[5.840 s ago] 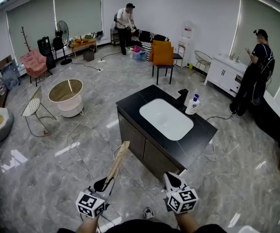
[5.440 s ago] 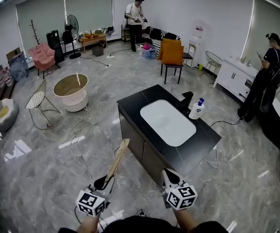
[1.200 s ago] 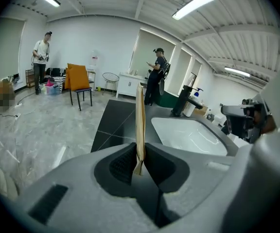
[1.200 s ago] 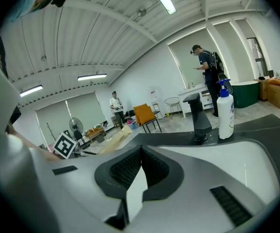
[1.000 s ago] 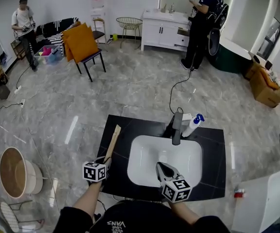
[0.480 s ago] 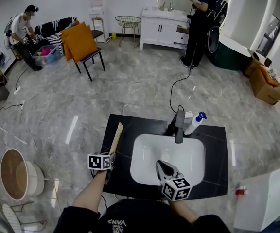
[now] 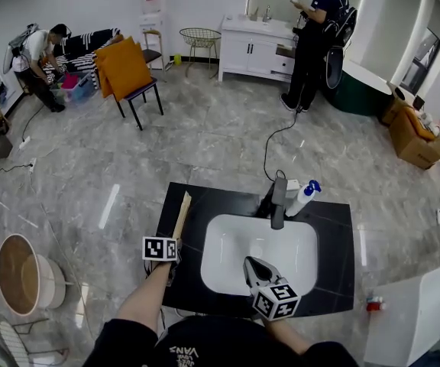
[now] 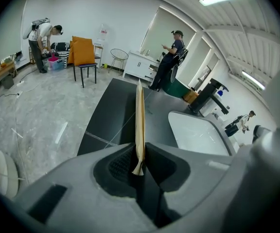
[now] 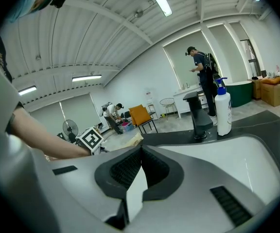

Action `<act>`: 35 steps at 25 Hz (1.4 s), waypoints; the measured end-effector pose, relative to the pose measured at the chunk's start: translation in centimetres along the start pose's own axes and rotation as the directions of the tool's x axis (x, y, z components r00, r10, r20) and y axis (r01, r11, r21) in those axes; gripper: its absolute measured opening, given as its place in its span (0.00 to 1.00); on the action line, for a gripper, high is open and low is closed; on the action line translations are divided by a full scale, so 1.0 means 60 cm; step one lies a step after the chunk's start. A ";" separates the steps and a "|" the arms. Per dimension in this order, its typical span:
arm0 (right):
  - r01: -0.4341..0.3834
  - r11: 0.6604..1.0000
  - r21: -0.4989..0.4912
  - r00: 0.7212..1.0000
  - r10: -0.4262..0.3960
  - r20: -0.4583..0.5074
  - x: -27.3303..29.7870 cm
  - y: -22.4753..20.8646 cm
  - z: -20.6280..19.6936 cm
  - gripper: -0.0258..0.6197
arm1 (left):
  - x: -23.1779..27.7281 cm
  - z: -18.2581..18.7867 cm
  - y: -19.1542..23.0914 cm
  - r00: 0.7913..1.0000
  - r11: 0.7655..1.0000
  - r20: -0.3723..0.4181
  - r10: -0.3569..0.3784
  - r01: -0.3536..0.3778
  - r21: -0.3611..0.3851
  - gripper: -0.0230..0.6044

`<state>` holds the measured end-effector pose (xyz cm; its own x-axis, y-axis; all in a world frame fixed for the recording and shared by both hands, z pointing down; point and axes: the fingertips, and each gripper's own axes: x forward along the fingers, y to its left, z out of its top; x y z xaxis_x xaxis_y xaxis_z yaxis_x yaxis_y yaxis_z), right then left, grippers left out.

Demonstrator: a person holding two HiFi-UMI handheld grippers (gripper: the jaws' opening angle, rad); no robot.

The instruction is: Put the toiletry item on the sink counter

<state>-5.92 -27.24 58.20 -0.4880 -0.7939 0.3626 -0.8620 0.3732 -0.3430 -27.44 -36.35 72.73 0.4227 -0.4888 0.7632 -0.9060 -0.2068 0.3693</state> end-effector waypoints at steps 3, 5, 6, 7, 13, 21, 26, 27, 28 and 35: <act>0.003 1.000 -0.001 1.000 -0.003 0.004 -0.003 -0.006 0.004 0.04 | 0.004 0.002 0.001 1.000 1.000 -0.004 0.014 -0.014 0.000 0.18; 0.004 1.000 -0.001 1.000 -0.004 0.006 -0.004 -0.010 0.005 0.04 | 0.006 0.004 0.002 1.000 1.000 0.000 0.018 -0.018 0.002 0.20; 0.004 1.000 -0.001 1.000 -0.004 0.006 -0.005 -0.011 0.005 0.04 | 0.006 0.006 0.003 1.000 1.000 0.005 0.023 -0.023 0.007 0.22; 0.003 1.000 0.000 1.000 -0.003 0.005 -0.006 -0.012 0.006 0.04 | 0.004 0.007 0.004 1.000 0.999 0.008 0.029 -0.029 0.014 0.24; -0.017 1.000 -0.005 1.000 0.017 -0.007 -0.012 -0.017 0.002 0.04 | 0.005 0.007 0.000 0.998 0.998 0.030 0.051 -0.052 0.023 0.36; -0.041 0.999 -0.016 0.999 0.041 -0.013 -0.019 -0.024 0.008 0.04 | -0.003 0.011 -0.004 0.992 0.994 0.083 0.095 -0.099 0.044 0.56; -0.060 0.998 -0.023 0.998 0.060 -0.018 -0.019 -0.029 0.007 0.04 | -0.018 0.020 -0.003 0.984 0.989 0.131 0.121 -0.130 0.063 0.56; -0.064 0.998 -0.024 0.998 0.064 -0.021 -0.020 -0.030 0.006 0.04 | -0.023 0.023 -0.005 0.982 0.989 0.143 0.124 -0.135 0.068 0.54; -0.069 0.997 -0.026 0.997 0.069 -0.025 -0.021 -0.029 0.006 0.04 | -0.027 0.025 -0.007 0.980 0.988 0.156 0.125 -0.138 0.073 0.51; -0.111 0.993 -0.047 0.993 0.109 -0.038 -0.026 -0.027 0.012 0.04 | -0.068 0.041 -0.028 0.960 0.983 0.250 0.127 -0.155 0.096 0.27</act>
<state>-3.65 -26.94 57.54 -0.5839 -0.7300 0.3553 -0.8081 0.4808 -0.3402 -27.69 -36.06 67.69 0.2851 -0.7075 0.6467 -0.9585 -0.2091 0.1938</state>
